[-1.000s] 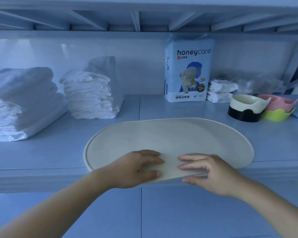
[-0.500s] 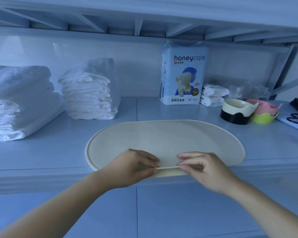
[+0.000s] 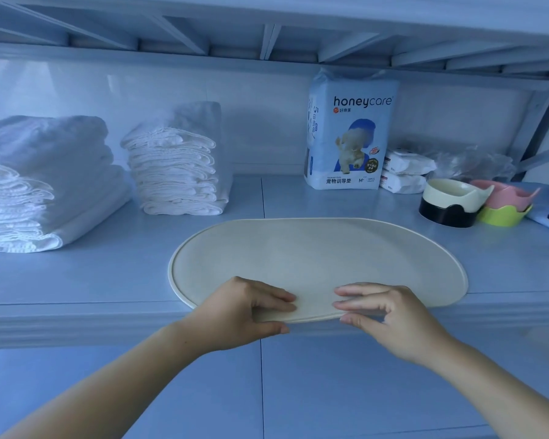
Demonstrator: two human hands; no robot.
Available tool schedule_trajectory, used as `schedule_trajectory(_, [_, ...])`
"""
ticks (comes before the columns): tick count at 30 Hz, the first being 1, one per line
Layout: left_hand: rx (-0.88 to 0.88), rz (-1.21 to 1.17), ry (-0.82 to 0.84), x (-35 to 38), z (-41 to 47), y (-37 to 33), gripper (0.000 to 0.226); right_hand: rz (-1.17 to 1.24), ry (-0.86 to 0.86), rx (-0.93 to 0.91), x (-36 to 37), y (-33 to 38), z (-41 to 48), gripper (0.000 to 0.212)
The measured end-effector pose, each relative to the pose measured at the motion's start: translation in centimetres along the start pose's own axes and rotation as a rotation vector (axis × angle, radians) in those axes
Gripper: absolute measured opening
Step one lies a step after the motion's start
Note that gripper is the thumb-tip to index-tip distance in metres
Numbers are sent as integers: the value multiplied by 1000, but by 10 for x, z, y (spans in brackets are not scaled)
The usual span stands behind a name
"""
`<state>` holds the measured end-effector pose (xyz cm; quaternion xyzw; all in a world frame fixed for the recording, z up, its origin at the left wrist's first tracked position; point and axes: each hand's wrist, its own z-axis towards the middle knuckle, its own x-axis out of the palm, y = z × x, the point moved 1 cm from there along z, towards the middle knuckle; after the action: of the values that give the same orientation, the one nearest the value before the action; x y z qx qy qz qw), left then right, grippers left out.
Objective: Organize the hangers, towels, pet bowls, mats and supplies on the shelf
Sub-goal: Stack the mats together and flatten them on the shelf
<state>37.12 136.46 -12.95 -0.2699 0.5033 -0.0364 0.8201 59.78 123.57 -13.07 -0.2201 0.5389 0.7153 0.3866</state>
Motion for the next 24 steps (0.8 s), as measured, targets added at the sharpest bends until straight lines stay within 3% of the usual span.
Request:
schedule_trajectory(12, [5, 25, -32, -7, 23, 7, 34, -30, -63, -15, -6, -1, 30, 12])
schedule_trajectory(19, [-24, 28, 13, -9, 21, 9, 37, -56, 72, 10, -18, 8, 39, 5])
schedule_trajectory(24, [-8, 31, 9, -12, 17, 6, 32, -126, 181, -9, -12, 17, 37, 16])
